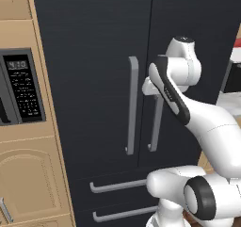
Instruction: Retrieve the sausage and cheese from the fridge and place them on the cutting board on the counter.
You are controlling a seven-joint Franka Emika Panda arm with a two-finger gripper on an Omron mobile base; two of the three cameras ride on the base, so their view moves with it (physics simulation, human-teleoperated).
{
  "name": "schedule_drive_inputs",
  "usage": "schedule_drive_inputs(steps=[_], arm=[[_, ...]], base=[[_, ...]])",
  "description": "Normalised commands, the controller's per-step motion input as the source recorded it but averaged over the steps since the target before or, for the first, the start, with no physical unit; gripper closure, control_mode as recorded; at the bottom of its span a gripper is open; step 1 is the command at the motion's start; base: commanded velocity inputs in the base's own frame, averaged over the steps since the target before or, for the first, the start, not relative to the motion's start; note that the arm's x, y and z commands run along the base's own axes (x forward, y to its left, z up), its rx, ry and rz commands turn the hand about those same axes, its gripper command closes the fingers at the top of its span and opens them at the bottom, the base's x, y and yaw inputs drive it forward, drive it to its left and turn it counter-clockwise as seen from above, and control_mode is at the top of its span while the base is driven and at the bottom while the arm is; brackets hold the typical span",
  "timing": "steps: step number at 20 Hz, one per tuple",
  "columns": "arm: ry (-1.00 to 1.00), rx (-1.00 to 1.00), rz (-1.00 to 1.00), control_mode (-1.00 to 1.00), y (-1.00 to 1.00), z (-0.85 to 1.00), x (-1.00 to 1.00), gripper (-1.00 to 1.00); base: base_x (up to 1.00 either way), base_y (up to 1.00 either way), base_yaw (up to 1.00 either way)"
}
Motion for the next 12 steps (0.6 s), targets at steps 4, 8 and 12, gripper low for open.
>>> schedule_drive_inputs(steps=[4,8,12], arm=[[0.00,0.00,0.00,1.00,0.00,0.00,0.00,-1.00],[0.00,0.00,0.00,1.00,0.00,0.00,0.00,-1.00],[0.00,0.00,0.00,1.00,0.00,0.00,0.00,-1.00]], base=[[-0.06,0.00,0.00],[-0.31,0.05,0.01],[-0.39,0.23,0.00]])
